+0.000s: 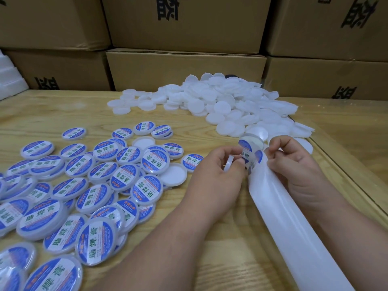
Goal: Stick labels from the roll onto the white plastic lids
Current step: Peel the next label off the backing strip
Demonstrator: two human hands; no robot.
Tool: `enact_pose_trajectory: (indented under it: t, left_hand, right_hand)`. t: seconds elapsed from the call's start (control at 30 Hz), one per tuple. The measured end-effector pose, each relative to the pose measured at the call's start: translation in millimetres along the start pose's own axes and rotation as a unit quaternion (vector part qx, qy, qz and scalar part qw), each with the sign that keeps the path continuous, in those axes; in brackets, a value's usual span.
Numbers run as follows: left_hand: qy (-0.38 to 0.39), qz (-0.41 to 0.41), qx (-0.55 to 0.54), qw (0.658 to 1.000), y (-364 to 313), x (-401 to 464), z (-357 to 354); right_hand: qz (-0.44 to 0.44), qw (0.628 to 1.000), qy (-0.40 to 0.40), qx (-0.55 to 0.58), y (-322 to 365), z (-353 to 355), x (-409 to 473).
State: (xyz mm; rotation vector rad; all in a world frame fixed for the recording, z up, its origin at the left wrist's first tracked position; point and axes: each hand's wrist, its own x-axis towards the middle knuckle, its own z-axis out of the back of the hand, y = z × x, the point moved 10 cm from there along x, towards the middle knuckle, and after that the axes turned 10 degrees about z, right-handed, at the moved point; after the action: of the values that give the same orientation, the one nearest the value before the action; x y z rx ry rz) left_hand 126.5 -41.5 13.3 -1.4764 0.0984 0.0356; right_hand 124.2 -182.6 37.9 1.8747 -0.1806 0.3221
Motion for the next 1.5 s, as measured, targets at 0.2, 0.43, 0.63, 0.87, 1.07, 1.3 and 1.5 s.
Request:
enact_pose_trajectory:
  t: [0.2,0.43,0.63,0.87,1.07,1.3,1.5]
  left_hand:
    - [0.01,-0.016,-0.005,1.0,-3,-3,-3]
    - [-0.007,-0.021,0.019,1.0,-2,-1,2]
    - [-0.008,-0.035,0.023,0.999,-6,-4,2]
    - [-0.009,-0.025,0.036,0.999,-6,-2,3]
    - [-0.028,-0.032,0.011,0.999,-7,-5,5]
    - [-0.091,0.017,-0.158,0.983,3,2,30]
    - [-0.052,0.041,-0.209,0.976,7,5,28]
  right_hand:
    - [-0.006,1.0,0.009,-0.015,-7,-1,-1]
    - [-0.011,0.996,0.025,-0.085,-12,-6,-4]
    - [0.026,0.99,0.042,-0.13,-7,-11,-6]
    - [0.056,0.975,0.053,-0.207,-2,-12,-7]
    - [0.054,0.973,0.051,-0.219,-4,-10,-7]
    - [0.019,0.974,0.006,-0.227,-7,0,-7]
    - [0.042,0.962,-0.019,-0.269,-2,7,-7]
